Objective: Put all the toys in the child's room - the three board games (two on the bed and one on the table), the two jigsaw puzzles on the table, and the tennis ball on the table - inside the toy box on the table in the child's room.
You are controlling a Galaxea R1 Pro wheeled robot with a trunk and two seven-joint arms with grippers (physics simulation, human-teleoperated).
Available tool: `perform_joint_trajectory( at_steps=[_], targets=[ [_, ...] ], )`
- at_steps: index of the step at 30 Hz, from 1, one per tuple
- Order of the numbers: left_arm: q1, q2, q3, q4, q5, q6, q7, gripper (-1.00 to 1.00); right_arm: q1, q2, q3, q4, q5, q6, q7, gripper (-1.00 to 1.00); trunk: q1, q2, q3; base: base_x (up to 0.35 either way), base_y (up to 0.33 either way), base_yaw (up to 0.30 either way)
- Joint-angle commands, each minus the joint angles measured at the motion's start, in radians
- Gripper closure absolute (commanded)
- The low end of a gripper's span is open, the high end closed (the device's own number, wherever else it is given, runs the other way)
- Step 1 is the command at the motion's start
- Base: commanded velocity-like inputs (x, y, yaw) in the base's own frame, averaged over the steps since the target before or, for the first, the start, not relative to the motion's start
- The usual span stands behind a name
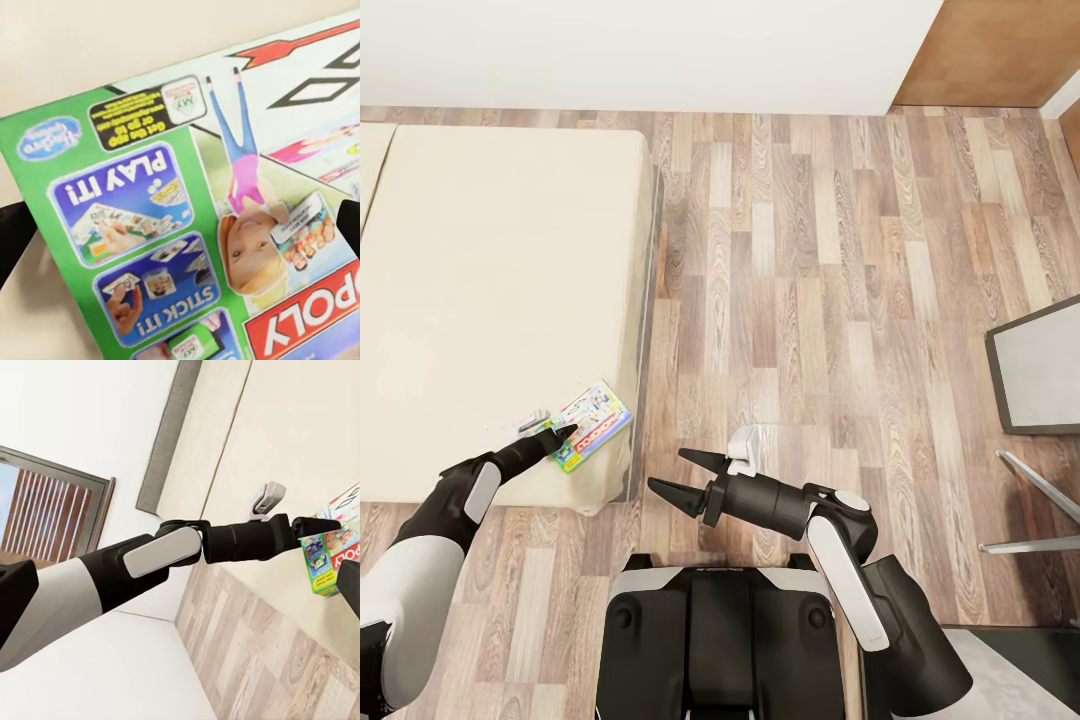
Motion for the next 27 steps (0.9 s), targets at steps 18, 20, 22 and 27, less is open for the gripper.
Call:
perform_joint_trajectory(
  at_steps=[18,20,22,27],
  targets=[
    [0.000,-0.001,0.003,-0.002,0.006,0.008,-0.002,-1.00,0.000,0.000,0.000,0.000,-0.007,0.008,-0.001,-1.00,0.001,-0.002,-0.001,0.000,0.000,0.000],
    [0.000,0.000,0.003,-0.002,0.006,0.006,-0.002,-1.00,0.000,0.000,0.000,0.000,-0.007,0.008,-0.001,-1.00,0.001,-0.002,-0.001,0.000,0.000,0.000],
    [0.000,0.001,0.003,-0.001,0.006,0.005,-0.002,-1.00,0.000,0.000,0.000,0.000,-0.007,0.008,-0.001,-1.00,0.001,-0.002,-0.001,0.000,0.000,0.000],
    [0.000,0.007,0.004,-0.001,0.006,0.002,-0.002,-1.00,0.000,0.000,0.000,0.000,-0.007,0.008,-0.001,-1.00,0.001,-0.002,-0.001,0.000,0.000,0.000]
  ],
)
